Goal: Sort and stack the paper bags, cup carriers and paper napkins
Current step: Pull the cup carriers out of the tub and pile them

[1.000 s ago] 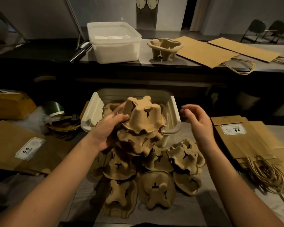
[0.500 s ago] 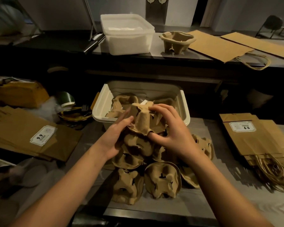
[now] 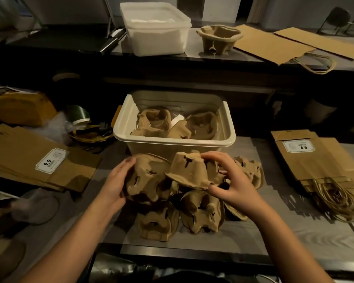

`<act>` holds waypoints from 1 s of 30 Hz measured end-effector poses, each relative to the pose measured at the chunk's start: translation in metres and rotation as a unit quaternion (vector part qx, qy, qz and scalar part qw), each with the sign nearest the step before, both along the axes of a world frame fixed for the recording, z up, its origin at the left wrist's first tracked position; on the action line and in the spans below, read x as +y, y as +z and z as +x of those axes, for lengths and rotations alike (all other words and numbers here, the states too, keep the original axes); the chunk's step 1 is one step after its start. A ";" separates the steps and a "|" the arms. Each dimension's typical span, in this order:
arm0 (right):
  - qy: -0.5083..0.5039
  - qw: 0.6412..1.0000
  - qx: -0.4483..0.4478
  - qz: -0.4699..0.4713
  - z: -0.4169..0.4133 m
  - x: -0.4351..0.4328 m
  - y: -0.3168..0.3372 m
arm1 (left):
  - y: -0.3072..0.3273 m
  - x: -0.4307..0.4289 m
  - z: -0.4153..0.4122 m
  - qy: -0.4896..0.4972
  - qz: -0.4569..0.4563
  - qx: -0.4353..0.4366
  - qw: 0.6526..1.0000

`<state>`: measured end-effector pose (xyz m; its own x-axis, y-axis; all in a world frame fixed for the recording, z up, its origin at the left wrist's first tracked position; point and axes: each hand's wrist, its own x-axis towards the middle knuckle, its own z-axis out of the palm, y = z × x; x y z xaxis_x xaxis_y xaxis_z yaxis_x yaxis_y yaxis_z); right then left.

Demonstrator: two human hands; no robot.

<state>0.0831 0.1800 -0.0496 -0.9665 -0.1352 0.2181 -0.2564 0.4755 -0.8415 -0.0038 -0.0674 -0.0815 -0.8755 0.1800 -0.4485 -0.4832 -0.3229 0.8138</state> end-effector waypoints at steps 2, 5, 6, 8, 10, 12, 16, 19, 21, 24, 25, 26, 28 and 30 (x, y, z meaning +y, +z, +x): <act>-0.007 1.000 0.003 0.019 0.002 0.001 -0.005 | -0.004 -0.003 -0.003 0.046 -0.020 -0.015 0.999; -0.019 0.993 0.029 0.116 0.001 -0.001 -0.014 | -0.012 -0.004 -0.010 0.079 -0.053 -0.049 0.994; -0.030 0.985 0.045 0.164 0.000 -0.002 -0.020 | -0.015 -0.004 -0.013 0.087 -0.063 -0.060 0.992; -0.062 0.963 0.082 0.248 -0.002 -0.007 -0.032 | -0.021 -0.002 -0.017 0.111 -0.071 -0.084 0.988; -0.084 0.951 0.110 0.275 -0.006 -0.013 -0.040 | -0.023 0.002 -0.020 0.134 -0.073 -0.111 0.982; -0.089 0.949 0.113 0.281 -0.008 -0.017 -0.045 | -0.024 0.007 -0.023 0.152 -0.078 -0.132 0.976; -0.070 0.925 0.070 0.366 -0.012 -0.017 -0.051 | -0.026 0.018 -0.027 0.169 -0.141 -0.112 0.969; -0.075 0.909 0.049 0.408 -0.014 -0.014 -0.051 | -0.028 0.022 -0.026 0.175 -0.232 -0.043 0.956; -0.088 0.905 0.056 0.412 -0.015 -0.012 -0.048 | -0.032 0.022 -0.025 0.174 -0.258 -0.021 0.950; -0.086 0.920 0.073 0.375 -0.016 -0.013 -0.044 | -0.036 0.021 -0.024 0.167 -0.275 -0.007 0.947; -0.086 0.927 0.085 0.356 -0.016 -0.015 -0.042 | -0.036 0.021 -0.024 0.165 -0.279 -0.001 0.946; -0.090 0.933 0.099 0.333 -0.017 -0.016 -0.040 | -0.037 0.022 -0.024 0.166 -0.280 0.006 0.945; -0.099 0.945 0.133 0.283 -0.020 -0.019 -0.033 | -0.037 0.022 -0.024 0.173 -0.284 0.028 0.943; -0.112 0.949 0.170 0.243 -0.025 -0.021 -0.025 | -0.037 0.020 -0.025 0.183 -0.297 0.096 0.932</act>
<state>0.0582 0.1589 -0.0746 -0.8676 -0.0998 0.4872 -0.3214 0.8601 -0.3961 -0.0285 -0.0470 -0.1182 -0.9038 -0.3765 -0.2034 -0.2566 0.0966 0.9617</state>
